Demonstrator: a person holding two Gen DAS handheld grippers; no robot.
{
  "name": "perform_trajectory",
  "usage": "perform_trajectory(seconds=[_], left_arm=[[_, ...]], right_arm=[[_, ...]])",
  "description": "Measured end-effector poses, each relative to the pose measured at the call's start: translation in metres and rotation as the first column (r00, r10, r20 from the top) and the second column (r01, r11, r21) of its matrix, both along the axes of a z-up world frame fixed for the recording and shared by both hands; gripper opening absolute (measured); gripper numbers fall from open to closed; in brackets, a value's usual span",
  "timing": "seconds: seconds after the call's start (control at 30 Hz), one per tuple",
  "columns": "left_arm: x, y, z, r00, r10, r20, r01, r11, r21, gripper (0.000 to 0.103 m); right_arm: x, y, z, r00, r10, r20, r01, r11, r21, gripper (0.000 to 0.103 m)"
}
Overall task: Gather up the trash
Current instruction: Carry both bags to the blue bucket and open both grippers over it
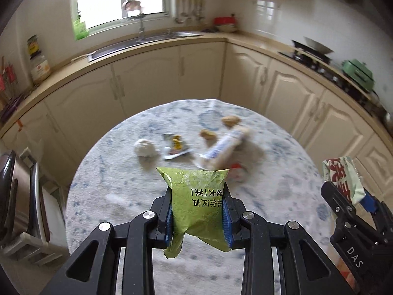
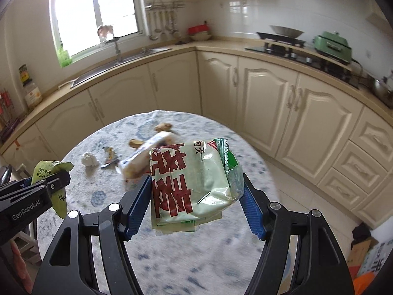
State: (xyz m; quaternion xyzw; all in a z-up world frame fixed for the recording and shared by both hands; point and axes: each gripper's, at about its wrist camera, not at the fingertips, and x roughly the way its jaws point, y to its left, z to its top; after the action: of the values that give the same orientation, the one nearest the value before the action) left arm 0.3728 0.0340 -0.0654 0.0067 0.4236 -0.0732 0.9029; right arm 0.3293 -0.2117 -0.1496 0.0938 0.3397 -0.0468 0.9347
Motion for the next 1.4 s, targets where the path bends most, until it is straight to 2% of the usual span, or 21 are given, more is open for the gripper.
perform_trajectory(seconds=[0.17, 0.37, 0.57, 0.7, 0.87, 0.97, 1.0, 1.03, 1.07, 1.1, 1.17, 1.27, 1.4], left_arm=[[-0.029, -0.050, 0.003, 0.992, -0.123, -0.006, 0.123, 0.992, -0.012, 0.028], [-0.040, -0.117, -0.015, 0.961, -0.270, -0.058, 0.269, 0.963, -0.018, 0.028], [-0.050, -0.184, -0.037, 0.912, -0.394, -0.110, 0.396, 0.918, -0.005, 0.028], [-0.054, -0.228, -0.053, 0.877, -0.459, -0.146, 0.465, 0.885, 0.010, 0.029], [-0.060, -0.273, -0.068, 0.849, -0.507, -0.150, 0.516, 0.856, 0.029, 0.030], [-0.059, -0.295, -0.076, 0.831, -0.534, -0.159, 0.543, 0.840, 0.016, 0.031], [-0.058, -0.301, -0.079, 0.829, -0.536, -0.161, 0.545, 0.838, 0.015, 0.035], [-0.057, -0.307, -0.083, 0.829, -0.533, -0.170, 0.545, 0.838, 0.023, 0.053], [-0.056, -0.313, -0.087, 0.829, -0.527, -0.187, 0.543, 0.839, 0.038, 0.066], [-0.054, -0.318, -0.089, 0.824, -0.533, -0.191, 0.549, 0.835, 0.036, 0.085], [-0.058, -0.324, -0.091, 0.822, -0.544, -0.167, 0.556, 0.830, 0.033, 0.088], [-0.058, -0.332, -0.096, 0.821, -0.547, -0.163, 0.563, 0.823, 0.070, 0.088], [-0.059, -0.328, -0.099, 0.824, -0.539, -0.175, 0.557, 0.827, 0.073, 0.088]], right_arm=[[-0.039, -0.046, 0.001, 0.994, -0.112, 0.005, 0.112, 0.994, -0.006, 0.070], [-0.090, -0.107, -0.005, 0.962, -0.273, -0.007, 0.273, 0.962, -0.001, 0.070], [-0.134, -0.161, -0.019, 0.909, -0.414, -0.040, 0.415, 0.910, 0.008, 0.070], [-0.160, -0.192, -0.033, 0.863, -0.500, -0.071, 0.502, 0.865, 0.019, 0.070], [-0.188, -0.222, -0.052, 0.815, -0.569, -0.107, 0.575, 0.817, 0.032, 0.070], [-0.200, -0.236, -0.063, 0.790, -0.598, -0.132, 0.607, 0.793, 0.042, 0.070], [-0.203, -0.239, -0.066, 0.784, -0.605, -0.140, 0.615, 0.787, 0.045, 0.070], [-0.207, -0.243, -0.069, 0.777, -0.612, -0.147, 0.624, 0.780, 0.047, 0.070], [-0.209, -0.246, -0.072, 0.771, -0.618, -0.153, 0.630, 0.775, 0.046, 0.070], [-0.212, -0.249, -0.075, 0.764, -0.625, -0.159, 0.638, 0.769, 0.046, 0.070], [-0.213, -0.251, -0.078, 0.758, -0.631, -0.166, 0.645, 0.763, 0.046, 0.070], [-0.212, -0.254, -0.085, 0.756, -0.628, -0.184, 0.646, 0.762, 0.052, 0.071], [-0.204, -0.251, -0.093, 0.771, -0.604, -0.202, 0.626, 0.777, 0.062, 0.071]])
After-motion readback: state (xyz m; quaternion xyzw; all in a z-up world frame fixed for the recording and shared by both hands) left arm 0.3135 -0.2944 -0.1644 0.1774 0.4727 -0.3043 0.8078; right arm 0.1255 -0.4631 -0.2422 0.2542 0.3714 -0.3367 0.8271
